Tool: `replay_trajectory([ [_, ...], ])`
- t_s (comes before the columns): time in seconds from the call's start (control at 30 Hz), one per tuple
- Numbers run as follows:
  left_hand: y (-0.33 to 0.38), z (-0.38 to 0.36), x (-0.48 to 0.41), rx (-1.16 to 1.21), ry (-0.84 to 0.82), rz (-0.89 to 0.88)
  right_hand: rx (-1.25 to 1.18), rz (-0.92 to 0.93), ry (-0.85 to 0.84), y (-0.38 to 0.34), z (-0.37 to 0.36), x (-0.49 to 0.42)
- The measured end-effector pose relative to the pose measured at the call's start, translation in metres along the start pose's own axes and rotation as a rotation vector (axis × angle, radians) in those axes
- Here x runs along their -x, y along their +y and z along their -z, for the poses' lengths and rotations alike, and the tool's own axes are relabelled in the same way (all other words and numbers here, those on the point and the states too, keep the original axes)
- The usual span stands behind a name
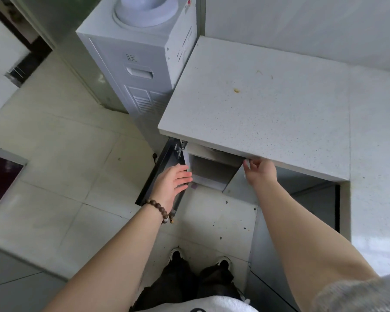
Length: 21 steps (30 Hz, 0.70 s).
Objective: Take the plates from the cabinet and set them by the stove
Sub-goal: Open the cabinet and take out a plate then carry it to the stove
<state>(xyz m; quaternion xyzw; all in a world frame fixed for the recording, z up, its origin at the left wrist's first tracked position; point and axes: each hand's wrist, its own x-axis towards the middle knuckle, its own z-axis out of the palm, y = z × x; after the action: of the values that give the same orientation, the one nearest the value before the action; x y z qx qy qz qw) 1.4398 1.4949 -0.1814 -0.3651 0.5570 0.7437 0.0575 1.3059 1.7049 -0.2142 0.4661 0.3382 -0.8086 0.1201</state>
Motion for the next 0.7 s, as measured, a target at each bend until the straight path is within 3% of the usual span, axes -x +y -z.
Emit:
replay_trajectory([
  [0.2, -0.002, 0.007, 0.005, -0.019, -0.011, 0.007, -0.191, -0.029, -0.082, 0.006, 0.006, 0.005],
  [0.7, -0.013, -0.050, 0.024, -0.125, -0.202, 0.068, 0.033, 0.020, -0.020, 0.032, 0.096, 0.052],
])
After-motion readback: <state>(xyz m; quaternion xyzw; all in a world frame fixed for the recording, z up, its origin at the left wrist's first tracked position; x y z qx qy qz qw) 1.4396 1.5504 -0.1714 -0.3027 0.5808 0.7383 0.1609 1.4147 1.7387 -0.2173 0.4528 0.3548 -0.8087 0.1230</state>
